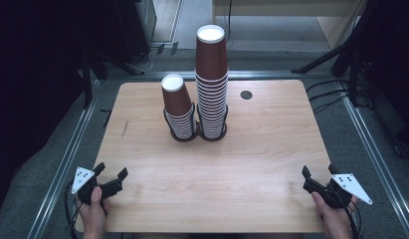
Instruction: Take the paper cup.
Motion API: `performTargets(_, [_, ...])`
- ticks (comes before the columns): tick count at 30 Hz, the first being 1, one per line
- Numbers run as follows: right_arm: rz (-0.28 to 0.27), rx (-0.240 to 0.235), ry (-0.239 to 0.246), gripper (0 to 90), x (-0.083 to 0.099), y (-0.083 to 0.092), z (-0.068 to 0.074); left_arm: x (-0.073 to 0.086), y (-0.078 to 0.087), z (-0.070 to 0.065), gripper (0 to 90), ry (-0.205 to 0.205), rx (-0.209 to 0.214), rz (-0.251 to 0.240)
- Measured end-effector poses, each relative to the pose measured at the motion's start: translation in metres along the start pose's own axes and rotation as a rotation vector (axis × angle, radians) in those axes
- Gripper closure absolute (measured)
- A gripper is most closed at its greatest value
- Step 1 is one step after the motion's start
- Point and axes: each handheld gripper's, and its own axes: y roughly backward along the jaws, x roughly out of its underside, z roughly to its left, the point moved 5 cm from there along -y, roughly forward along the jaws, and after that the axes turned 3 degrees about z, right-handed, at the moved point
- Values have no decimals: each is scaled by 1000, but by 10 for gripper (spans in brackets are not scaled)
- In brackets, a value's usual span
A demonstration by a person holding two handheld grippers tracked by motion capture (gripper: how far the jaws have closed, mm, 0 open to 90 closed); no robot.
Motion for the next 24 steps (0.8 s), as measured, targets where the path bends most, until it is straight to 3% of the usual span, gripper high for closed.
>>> performTargets(10, [6,15,-2,139,-5,0,2,-1,-2,2,73,18,3,20])
performTargets(15, [-10,14,7,141,-18,1,9,-1,-3,3,73,16,-13,24])
performTargets(17, [-50,9,12,141,-28,3,14,-1,-3,3,73,21,-17,28])
performTargets(24, [-59,-12,1,120,-49,1,27,-2,-3,5,73,37,-29,26])
